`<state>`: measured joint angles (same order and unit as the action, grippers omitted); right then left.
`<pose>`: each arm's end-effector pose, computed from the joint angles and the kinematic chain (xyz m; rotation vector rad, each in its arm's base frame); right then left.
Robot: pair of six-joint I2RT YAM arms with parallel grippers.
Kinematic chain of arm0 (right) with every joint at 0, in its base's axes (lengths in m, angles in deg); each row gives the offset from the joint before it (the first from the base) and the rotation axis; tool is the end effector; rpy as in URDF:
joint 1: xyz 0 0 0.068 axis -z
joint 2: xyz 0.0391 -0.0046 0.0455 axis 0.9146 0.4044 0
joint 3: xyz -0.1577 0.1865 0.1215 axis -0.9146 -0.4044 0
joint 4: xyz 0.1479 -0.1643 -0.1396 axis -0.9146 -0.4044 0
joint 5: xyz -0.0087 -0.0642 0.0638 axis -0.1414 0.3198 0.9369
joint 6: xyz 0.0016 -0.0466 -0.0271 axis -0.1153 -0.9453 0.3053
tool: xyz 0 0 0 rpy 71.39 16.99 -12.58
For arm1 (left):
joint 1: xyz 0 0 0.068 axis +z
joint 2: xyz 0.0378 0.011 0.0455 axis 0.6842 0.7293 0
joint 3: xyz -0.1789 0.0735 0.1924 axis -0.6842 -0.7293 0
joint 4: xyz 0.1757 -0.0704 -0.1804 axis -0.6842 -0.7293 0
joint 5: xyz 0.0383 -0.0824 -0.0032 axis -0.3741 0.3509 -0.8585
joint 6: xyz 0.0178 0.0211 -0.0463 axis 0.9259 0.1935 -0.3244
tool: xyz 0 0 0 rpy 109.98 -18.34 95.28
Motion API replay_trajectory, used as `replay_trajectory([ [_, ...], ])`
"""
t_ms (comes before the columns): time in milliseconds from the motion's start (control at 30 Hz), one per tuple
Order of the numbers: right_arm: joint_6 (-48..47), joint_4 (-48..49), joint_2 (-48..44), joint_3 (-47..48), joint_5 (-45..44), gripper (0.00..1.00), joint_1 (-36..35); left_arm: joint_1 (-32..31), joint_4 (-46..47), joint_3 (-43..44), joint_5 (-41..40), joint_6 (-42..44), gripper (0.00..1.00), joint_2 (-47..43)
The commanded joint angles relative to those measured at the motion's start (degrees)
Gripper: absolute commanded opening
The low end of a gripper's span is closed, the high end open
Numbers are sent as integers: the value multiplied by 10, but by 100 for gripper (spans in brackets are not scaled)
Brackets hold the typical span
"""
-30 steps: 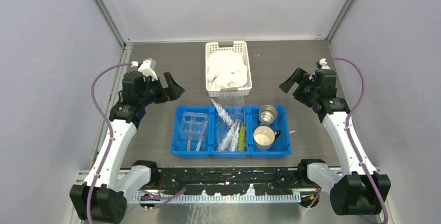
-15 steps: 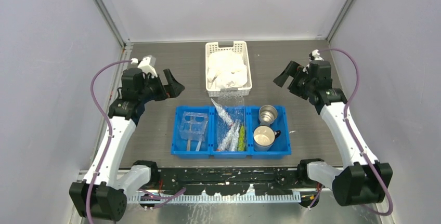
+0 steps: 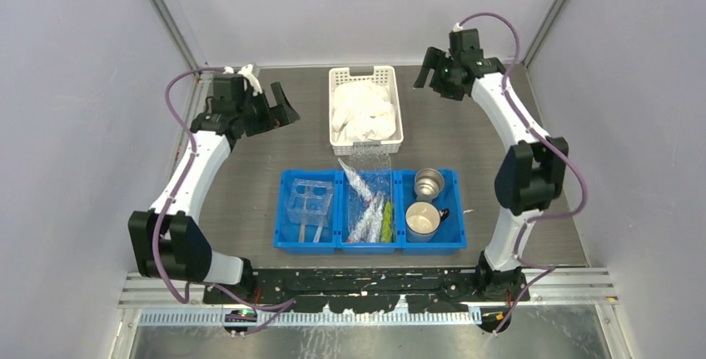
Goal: Prepare toiletry sets of a toothbrush and toothpaste on the tray
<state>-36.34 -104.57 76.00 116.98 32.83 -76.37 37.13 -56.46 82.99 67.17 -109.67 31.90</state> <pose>0.4044 0.0752 0.3277 0.2802 2.3368 0.3837 0.3039 -0.0422 0.3323 -0.2087 2.2326 -0.6145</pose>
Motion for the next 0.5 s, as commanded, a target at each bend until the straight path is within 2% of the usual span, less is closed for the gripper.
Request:
replay_trajectory([
  [0,-49,-72,87,122,-23,87,-30,-2,-1,6,-6,4,96,7],
  [167,-102,-123,179,208,-62,90,-78,-1,5,-7,-6,19,96,19],
  [300,-129,-97,187,183,-70,99,-116,-1,10,-6,4,17,96,35],
  [467,-136,-78,199,157,-65,98,-135,-1,10,-3,16,13,96,58],
])
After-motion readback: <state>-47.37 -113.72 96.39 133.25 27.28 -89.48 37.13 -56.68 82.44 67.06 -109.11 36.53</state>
